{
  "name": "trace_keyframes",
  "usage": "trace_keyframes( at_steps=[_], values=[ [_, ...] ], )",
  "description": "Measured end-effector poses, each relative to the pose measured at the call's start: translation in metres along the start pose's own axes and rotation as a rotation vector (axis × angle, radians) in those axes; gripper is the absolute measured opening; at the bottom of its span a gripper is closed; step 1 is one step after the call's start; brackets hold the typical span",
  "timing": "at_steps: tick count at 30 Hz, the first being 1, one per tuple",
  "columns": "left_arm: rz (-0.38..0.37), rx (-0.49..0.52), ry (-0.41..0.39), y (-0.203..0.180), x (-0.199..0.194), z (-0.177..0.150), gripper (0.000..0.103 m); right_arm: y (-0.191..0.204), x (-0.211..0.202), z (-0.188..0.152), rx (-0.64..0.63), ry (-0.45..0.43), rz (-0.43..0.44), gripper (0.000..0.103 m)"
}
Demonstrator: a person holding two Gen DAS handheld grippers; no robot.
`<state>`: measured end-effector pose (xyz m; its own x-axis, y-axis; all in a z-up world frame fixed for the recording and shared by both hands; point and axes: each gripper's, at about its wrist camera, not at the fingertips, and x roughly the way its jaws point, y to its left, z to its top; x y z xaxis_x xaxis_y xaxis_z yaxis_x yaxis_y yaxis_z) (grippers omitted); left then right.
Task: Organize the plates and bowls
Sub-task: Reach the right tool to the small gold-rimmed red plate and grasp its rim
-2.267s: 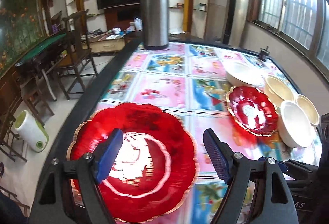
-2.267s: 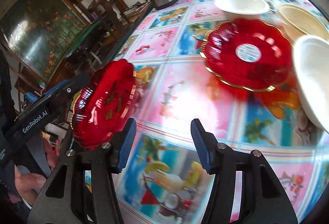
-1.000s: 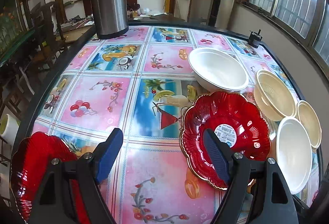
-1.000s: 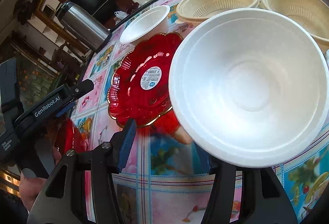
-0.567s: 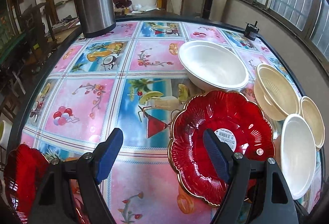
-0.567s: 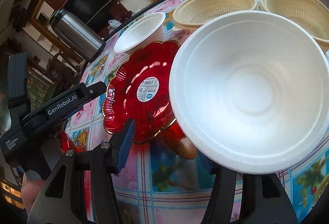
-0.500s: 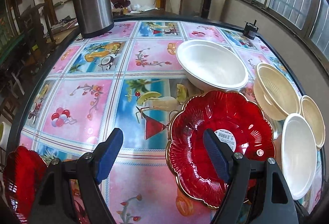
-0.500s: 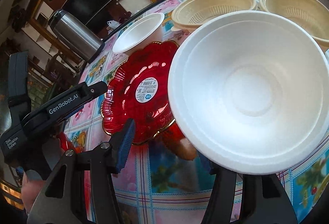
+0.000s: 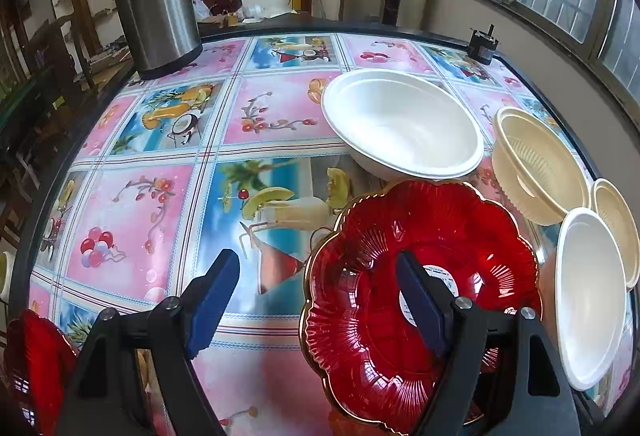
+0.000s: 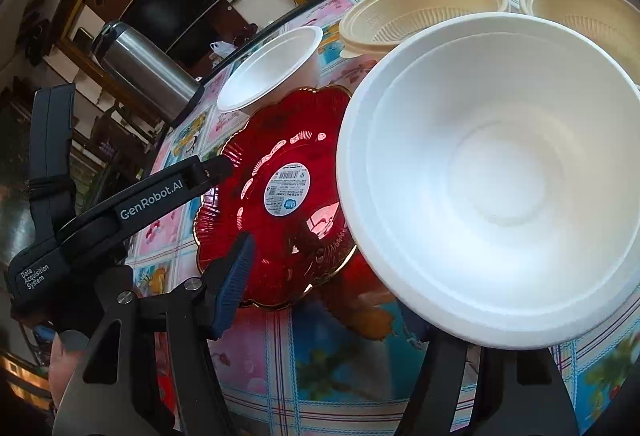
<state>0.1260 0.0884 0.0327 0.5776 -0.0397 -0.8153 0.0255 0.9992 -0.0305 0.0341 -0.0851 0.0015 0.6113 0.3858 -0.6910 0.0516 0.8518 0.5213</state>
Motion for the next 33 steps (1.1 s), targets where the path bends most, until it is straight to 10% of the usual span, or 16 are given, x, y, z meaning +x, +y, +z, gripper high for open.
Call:
trace_keyframes(
  at_steps=[26, 33],
  values=[
    [-0.005, 0.025, 0.083, -0.005, 0.025, -0.001, 0.079, 0.009, 0.007, 0.004, 0.001, 0.005, -0.018, 0.066],
    [-0.042, 0.027, 0.094, -0.008, 0.024, -0.002, 0.051, 0.005, 0.008, 0.007, 0.021, -0.001, -0.026, 0.066]
  ],
)
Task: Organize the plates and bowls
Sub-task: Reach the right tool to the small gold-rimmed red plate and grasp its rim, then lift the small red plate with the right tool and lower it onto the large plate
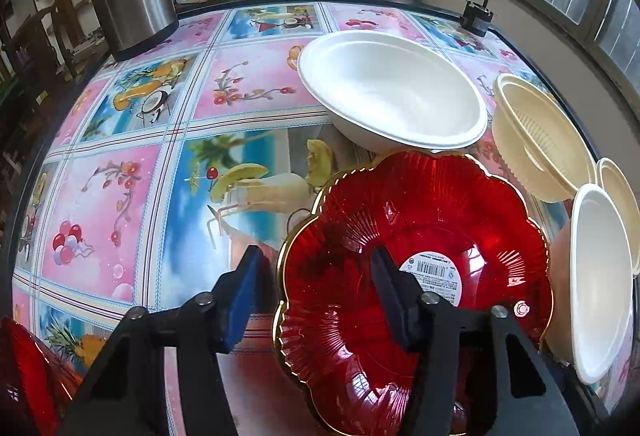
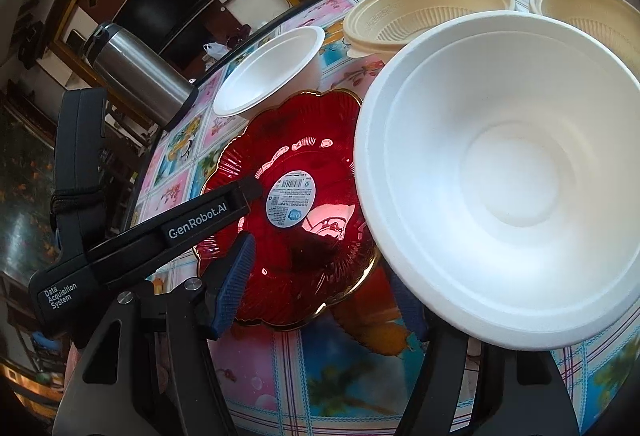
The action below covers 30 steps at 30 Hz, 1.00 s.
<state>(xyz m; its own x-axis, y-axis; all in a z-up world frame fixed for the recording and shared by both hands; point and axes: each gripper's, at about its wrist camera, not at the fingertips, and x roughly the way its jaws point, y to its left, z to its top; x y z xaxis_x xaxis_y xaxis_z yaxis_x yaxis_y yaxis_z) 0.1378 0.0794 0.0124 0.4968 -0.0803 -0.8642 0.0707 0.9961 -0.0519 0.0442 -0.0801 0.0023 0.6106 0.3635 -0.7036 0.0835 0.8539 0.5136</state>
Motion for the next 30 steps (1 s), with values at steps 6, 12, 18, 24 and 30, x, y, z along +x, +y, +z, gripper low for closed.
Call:
trace_keyframes(
  at_steps=[6, 12, 18, 24, 30],
  values=[
    [0.010, 0.015, -0.013, -0.002, -0.003, -0.003, 0.037, 0.007, 0.003, -0.001, -0.031, 0.016, -0.002, 0.067],
    [0.027, 0.023, 0.007, 0.003, -0.011, -0.014, 0.035, 0.012, 0.002, -0.004, -0.071, 0.044, -0.017, 0.068],
    [0.046, 0.037, 0.035, 0.010, -0.026, -0.037, 0.036, 0.020, -0.004, -0.024, -0.115, 0.118, 0.026, 0.079],
    [0.029, 0.030, 0.069, 0.022, -0.040, -0.060, 0.033, 0.025, -0.015, -0.041, -0.209, 0.139, 0.010, 0.079],
    [-0.006, -0.047, 0.063, 0.031, -0.041, -0.066, 0.034, 0.004, -0.020, -0.030, -0.194, 0.146, 0.052, 0.079]
  ],
)
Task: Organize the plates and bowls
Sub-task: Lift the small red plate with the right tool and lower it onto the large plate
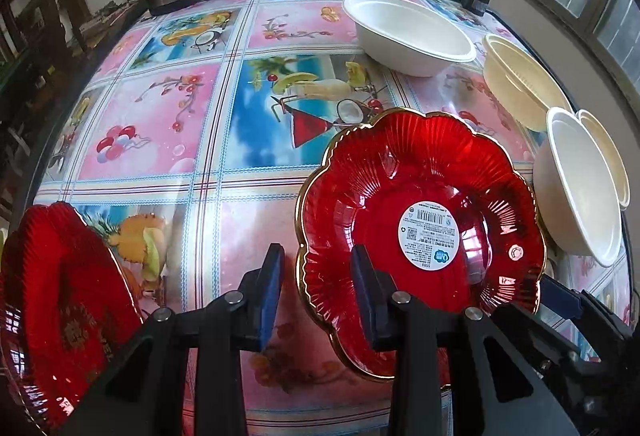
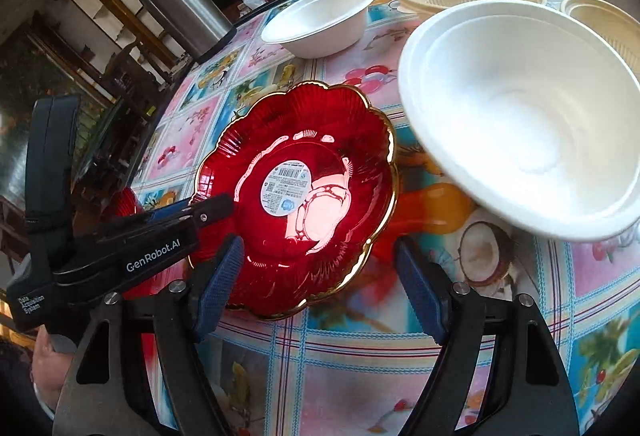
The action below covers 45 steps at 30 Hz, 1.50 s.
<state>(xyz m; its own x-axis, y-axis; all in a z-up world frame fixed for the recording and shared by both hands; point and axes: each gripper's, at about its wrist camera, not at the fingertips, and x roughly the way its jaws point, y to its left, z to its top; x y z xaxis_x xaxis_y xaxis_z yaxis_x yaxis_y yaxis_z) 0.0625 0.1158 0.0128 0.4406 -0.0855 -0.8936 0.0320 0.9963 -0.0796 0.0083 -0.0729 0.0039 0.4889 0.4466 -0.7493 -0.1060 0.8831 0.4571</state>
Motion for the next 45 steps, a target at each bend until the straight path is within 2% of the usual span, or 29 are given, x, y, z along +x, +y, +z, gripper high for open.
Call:
trace_keyframes(
  at_steps=[5, 7, 8, 16, 20, 22, 24, 25, 26, 28, 32, 35, 38, 43, 45],
  values=[
    [-0.008, -0.029, 0.007, -0.002, 0.002, 0.001, 0.038, -0.018, -0.003, 0.010, 0.043, -0.005, 0.054, 0.079],
    [-0.003, -0.024, 0.012, -0.005, 0.004, 0.002, 0.053, -0.019, -0.002, 0.016, 0.034, -0.019, 0.062, 0.078],
    [-0.008, -0.024, 0.014, -0.005, 0.003, 0.001, 0.055, -0.019, 0.000, 0.019, 0.031, -0.017, 0.063, 0.078],
    [0.013, -0.013, 0.024, -0.007, 0.003, 0.001, 0.057, -0.013, 0.016, 0.036, -0.055, 0.037, 0.089, 0.078],
    [0.009, 0.000, 0.028, -0.007, 0.004, 0.000, 0.062, -0.012, 0.016, 0.037, -0.105, 0.043, 0.049, 0.078],
    [0.009, 0.008, 0.030, -0.008, 0.005, 0.000, 0.072, -0.007, 0.016, 0.036, -0.152, 0.058, 0.017, 0.078],
    [0.016, 0.016, 0.037, -0.008, 0.006, -0.001, 0.079, -0.009, 0.015, 0.037, -0.152, 0.058, 0.017, 0.069],
    [0.019, 0.016, 0.036, -0.008, 0.006, -0.002, 0.080, -0.012, 0.014, 0.037, -0.139, 0.055, 0.020, 0.048],
    [0.020, 0.012, 0.033, -0.007, 0.006, -0.002, 0.080, -0.015, 0.015, 0.038, -0.121, 0.056, 0.030, 0.030],
    [0.021, 0.007, 0.034, -0.005, 0.006, -0.002, 0.080, -0.022, 0.016, 0.038, -0.100, 0.056, 0.035, 0.018],
    [0.031, 0.003, 0.011, -0.008, 0.005, -0.004, 0.080, -0.023, 0.015, 0.034, -0.096, 0.051, 0.044, 0.018],
    [0.010, 0.016, -0.010, -0.015, 0.001, -0.007, 0.059, -0.019, 0.016, 0.032, -0.110, 0.048, 0.036, 0.018],
    [0.023, 0.022, -0.018, -0.018, -0.001, -0.010, 0.059, -0.013, 0.013, 0.027, -0.131, 0.042, 0.009, 0.018],
    [0.033, 0.002, -0.033, -0.013, -0.005, -0.013, 0.044, -0.010, 0.009, 0.018, -0.145, 0.026, -0.021, 0.018],
    [0.036, -0.004, -0.038, -0.010, -0.008, -0.014, 0.041, -0.004, 0.006, 0.012, -0.180, 0.016, -0.050, 0.018]
  ],
)
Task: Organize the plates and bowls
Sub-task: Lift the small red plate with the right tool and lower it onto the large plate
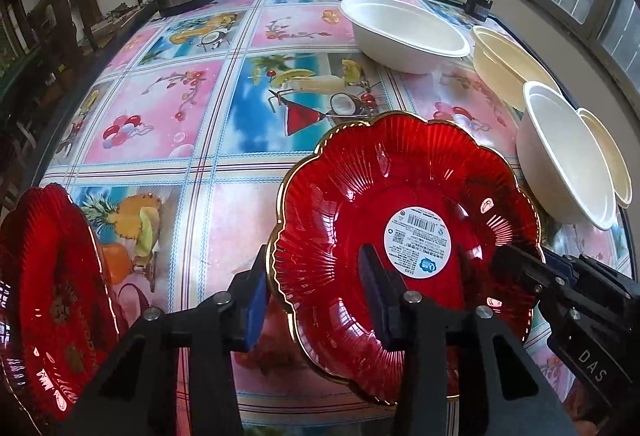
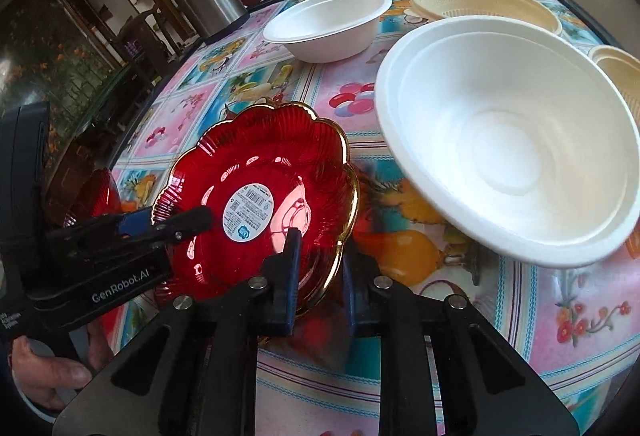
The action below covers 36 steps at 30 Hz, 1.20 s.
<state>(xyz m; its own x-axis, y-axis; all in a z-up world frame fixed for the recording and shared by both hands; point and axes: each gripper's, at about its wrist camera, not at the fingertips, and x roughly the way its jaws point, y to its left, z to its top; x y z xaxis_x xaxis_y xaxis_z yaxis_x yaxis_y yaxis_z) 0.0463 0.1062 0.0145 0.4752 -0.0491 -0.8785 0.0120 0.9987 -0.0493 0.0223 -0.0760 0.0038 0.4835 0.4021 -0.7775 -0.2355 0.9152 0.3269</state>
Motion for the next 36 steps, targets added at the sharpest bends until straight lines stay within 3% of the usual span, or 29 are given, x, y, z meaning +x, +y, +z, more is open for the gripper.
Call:
trace_keyframes(
  at_steps=[4, 18, 36],
  values=[
    [0.006, 0.001, -0.019, 0.000, -0.010, -0.004, 0.041, 0.008, -0.010, -0.006, -0.027, -0.030, -0.028, 0.018],
    [0.032, 0.007, -0.121, 0.009, -0.060, -0.015, 0.041, 0.037, -0.049, -0.015, -0.065, -0.116, -0.003, 0.019],
    [0.124, -0.120, -0.169, 0.101, -0.101, -0.041, 0.041, 0.134, -0.035, -0.014, -0.175, -0.102, 0.123, 0.019]
  ],
)
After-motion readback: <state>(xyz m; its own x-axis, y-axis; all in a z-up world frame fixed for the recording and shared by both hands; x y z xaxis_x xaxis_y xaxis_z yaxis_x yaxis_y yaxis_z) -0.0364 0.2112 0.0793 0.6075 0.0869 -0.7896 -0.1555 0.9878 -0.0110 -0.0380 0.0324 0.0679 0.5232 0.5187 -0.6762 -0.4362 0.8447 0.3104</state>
